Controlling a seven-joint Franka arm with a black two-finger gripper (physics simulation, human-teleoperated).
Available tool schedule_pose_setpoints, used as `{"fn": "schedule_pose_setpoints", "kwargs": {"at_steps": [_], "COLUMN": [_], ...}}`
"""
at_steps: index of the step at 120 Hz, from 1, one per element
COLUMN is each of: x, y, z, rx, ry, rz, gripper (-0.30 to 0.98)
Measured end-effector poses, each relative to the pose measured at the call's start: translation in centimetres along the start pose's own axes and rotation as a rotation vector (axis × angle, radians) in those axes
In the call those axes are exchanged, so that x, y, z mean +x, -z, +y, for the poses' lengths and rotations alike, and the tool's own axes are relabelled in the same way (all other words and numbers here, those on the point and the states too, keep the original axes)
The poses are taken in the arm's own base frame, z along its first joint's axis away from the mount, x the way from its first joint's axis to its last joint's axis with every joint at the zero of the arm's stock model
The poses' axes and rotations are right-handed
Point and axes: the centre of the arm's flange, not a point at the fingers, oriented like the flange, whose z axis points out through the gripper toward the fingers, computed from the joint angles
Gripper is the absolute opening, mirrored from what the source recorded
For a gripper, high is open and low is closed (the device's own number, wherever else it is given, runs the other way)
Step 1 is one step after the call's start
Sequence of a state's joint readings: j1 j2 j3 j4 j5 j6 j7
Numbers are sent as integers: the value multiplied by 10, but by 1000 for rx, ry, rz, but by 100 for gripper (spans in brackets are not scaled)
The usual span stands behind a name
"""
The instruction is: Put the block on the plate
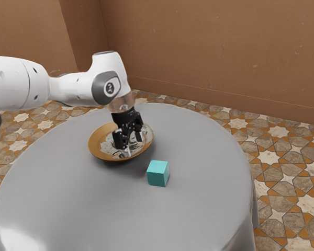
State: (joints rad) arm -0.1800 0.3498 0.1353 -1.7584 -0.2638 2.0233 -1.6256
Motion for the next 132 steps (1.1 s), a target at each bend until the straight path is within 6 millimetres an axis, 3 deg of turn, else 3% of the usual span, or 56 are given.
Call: {"fn": "schedule_pose_setpoints", "kwargs": {"at_steps": [13, 37, 65, 78, 94, 132], "x": [-8, -41, -60, -62, -67, -60], "y": [-6, -31, -51, -55, -50, -86], "z": [-3, 1, 5, 6, 22, 30], "rx": [-10, 5, 23, 30, 3, 39], "ry": [15, 0, -3, 4, 12, 42], "rz": [-15, -10, 46, 46, 44, 58], "gripper": [69, 69, 69, 69, 69, 69]}}
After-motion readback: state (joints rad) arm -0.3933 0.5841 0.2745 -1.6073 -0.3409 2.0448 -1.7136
